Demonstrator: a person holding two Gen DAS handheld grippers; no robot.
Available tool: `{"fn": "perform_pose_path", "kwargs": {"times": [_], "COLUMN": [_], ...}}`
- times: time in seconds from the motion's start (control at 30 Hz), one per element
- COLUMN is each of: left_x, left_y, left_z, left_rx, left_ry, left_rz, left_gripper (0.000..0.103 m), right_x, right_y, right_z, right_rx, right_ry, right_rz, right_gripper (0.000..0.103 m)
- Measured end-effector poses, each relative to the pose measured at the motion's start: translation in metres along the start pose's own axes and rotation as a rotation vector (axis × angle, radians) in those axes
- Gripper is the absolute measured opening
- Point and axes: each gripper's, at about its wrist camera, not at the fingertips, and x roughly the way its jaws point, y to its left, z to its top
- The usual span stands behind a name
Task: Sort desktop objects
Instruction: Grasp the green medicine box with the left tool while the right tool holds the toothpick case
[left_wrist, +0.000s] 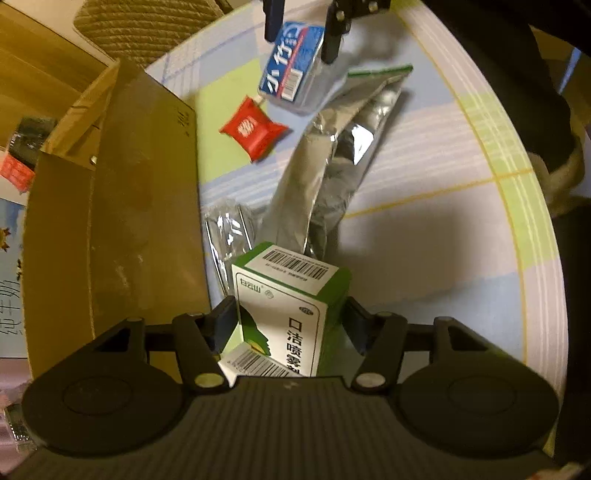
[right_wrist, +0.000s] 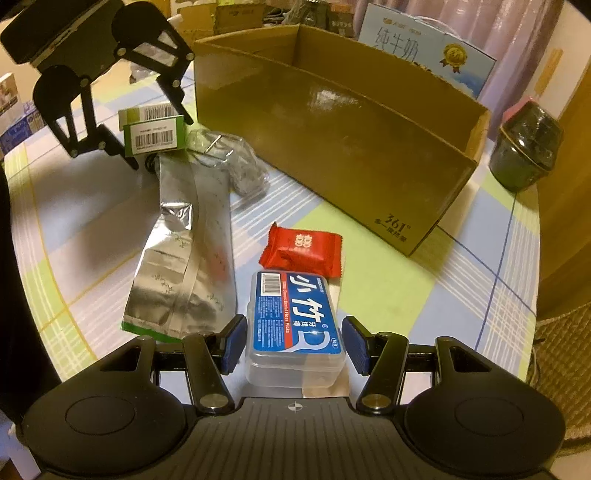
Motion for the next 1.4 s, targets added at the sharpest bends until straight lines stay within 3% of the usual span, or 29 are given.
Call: {"fn": "perform_pose_path", "kwargs": {"times": [0.3, 0.5, 0.7, 1.0, 1.17, 1.23, 1.27, 1.3, 1.4], "left_x": [-0.027, -0.028, -0.021, -0.008, -0.003, -0.005, -0.006, -0.006, -0.009], "left_y": [-0.008, -0.026, -0.042, -0.055, -0.068, -0.072, -0.073, -0.073, -0.068], "left_z": [0.031, 0.045, 0.033, 0.000, 0.003, 0.006, 0.008, 0.010, 0.015], "left_rx": [-0.072, -0.118, -0.115, -0.094, -0.016, 0.003, 0.005, 0.002, -0.044], "left_ry": [-0.076, -0.110, -0.093, -0.062, -0.078, -0.087, -0.088, -0.086, -0.077], "left_rz": [0.038, 0.050, 0.043, 0.078, 0.137, 0.120, 0.108, 0.092, 0.023], "left_gripper": [0.057, 0.057, 0.068, 0.067, 0.066, 0.066, 0.065, 0.054, 0.036], "right_x": [-0.023, -0.020, -0.019, -0.011, -0.009, -0.010, -0.009, -0.009, -0.009], "right_y": [-0.001, 0.008, 0.006, 0.007, 0.006, 0.006, 0.006, 0.006, 0.006], "right_z": [0.002, -0.009, -0.023, -0.019, -0.018, -0.018, -0.017, -0.017, -0.016], "right_rx": [0.073, 0.098, 0.134, 0.131, 0.138, 0.134, 0.134, 0.135, 0.139], "right_ry": [-0.044, -0.003, 0.022, 0.021, 0.026, 0.028, 0.030, 0.031, 0.032], "right_rz": [-0.015, -0.027, -0.035, -0.043, -0.042, -0.045, -0.045, -0.044, -0.043], "right_gripper": [0.053, 0.052, 0.052, 0.052, 0.052, 0.052, 0.052, 0.052, 0.052]}}
